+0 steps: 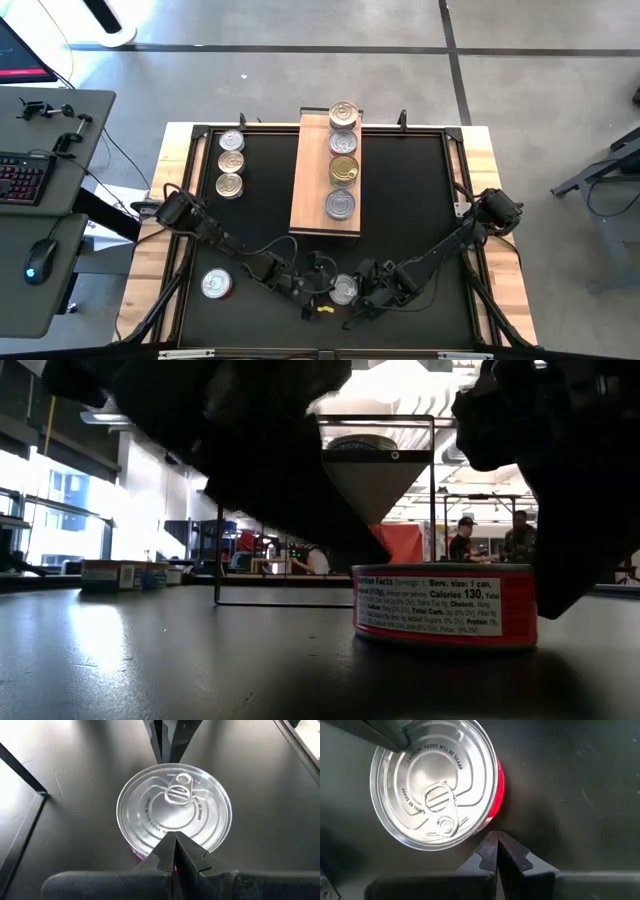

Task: Stack canned seafood by type on shelf
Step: Stack the red tuna can on top of the red tuna can on the shelf

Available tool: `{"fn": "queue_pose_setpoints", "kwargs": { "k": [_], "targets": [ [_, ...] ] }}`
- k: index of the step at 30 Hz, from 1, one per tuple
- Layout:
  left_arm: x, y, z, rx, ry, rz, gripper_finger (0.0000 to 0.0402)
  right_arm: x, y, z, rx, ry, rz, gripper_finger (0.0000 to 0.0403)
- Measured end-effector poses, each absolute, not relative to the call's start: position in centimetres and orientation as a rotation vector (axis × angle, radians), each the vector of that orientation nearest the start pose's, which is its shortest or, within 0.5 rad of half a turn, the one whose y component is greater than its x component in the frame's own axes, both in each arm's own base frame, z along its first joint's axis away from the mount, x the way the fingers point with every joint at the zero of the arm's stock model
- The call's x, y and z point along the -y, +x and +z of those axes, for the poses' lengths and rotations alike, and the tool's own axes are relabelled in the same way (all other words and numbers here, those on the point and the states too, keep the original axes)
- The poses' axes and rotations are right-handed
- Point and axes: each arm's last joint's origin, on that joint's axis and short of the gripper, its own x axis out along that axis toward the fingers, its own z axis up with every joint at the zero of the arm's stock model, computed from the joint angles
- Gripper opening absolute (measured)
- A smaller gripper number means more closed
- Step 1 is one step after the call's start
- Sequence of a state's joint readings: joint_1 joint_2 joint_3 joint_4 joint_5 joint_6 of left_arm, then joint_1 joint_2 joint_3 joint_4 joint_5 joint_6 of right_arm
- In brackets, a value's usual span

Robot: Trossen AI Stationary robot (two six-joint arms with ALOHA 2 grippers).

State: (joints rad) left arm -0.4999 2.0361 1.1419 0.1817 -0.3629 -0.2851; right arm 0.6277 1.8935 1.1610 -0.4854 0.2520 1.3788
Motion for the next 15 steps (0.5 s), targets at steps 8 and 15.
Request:
{"fn": "queue_pose_setpoints", "kwargs": {
  "k": [8,15],
  "targets": [
    [18.7,36.5,12.3,-0.672,0.018,-0.030,0.0000,-20.6,29.9,14.7,-1.012,0.717,-0.449,0.0000],
    [19.2,36.1,11.4,-0.709,0.013,-0.013,0.0000,-21.1,30.4,15.0,-0.954,0.770,-0.419,0.0000]
  ]
}}
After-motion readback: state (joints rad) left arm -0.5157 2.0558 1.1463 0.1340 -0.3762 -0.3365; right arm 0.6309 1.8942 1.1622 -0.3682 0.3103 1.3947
